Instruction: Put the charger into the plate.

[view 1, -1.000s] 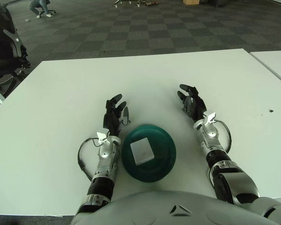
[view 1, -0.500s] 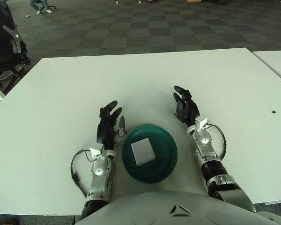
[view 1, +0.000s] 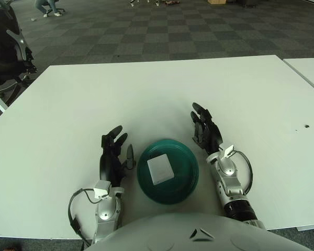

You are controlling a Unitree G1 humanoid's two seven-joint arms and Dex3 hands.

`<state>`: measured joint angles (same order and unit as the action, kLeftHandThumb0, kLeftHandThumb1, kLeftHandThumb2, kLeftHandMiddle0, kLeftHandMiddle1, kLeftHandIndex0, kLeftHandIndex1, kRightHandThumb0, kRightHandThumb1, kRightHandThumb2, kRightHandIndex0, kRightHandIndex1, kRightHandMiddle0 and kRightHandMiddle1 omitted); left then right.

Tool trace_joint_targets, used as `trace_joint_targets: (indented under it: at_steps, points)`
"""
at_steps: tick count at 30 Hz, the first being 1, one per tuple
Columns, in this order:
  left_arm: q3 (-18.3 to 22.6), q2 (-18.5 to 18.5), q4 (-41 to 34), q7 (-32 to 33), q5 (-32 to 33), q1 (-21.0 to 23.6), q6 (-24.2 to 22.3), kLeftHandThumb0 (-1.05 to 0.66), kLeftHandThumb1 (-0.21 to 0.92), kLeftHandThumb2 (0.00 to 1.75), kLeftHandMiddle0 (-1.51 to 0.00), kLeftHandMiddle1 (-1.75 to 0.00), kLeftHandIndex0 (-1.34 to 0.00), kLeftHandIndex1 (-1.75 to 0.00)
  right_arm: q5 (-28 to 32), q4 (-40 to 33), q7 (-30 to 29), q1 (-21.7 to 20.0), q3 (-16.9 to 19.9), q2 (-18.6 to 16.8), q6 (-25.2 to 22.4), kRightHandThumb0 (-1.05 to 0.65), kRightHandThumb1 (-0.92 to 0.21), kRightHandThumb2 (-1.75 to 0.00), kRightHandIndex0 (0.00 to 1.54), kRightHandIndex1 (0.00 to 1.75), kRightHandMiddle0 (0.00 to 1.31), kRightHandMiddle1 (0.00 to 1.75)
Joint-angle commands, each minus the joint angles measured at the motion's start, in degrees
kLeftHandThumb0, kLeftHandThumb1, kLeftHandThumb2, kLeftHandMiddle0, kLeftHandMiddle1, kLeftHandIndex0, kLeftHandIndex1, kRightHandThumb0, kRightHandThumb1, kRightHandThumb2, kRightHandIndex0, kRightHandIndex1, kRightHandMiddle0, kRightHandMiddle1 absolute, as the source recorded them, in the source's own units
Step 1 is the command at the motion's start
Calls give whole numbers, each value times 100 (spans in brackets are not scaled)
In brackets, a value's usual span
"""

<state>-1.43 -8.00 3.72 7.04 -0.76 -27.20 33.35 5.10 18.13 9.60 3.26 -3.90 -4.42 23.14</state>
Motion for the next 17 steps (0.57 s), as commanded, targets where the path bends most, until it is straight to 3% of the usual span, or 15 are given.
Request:
trace_joint_targets:
  at_steps: [1,4,8,17]
  points:
    - [32,-216,556,275,-174,-504,-32,-81,92,84,-24,-72,0,-109,159,451,30,854,100,-11,-241,-88,-92,-69,5,0,0,26]
    - [8,-171,569,408,-359,-482,-8,-82,92,85,-24,-63,0,-106,114,439,31,867,83,-9,-249,-87,-92,-69,4,0,0,24]
    - [-49,-106,599,535,-484,-446,34,-81,92,86,-27,-34,0,-94,96,428,62,863,58,1,-318,-88,-92,-68,1,0,0,17]
    - [-136,-22,589,579,-448,-328,-177,-76,92,87,-23,-13,0,-69,20,479,-16,774,20,-21,-592,-92,-92,-70,0,0,0,9]
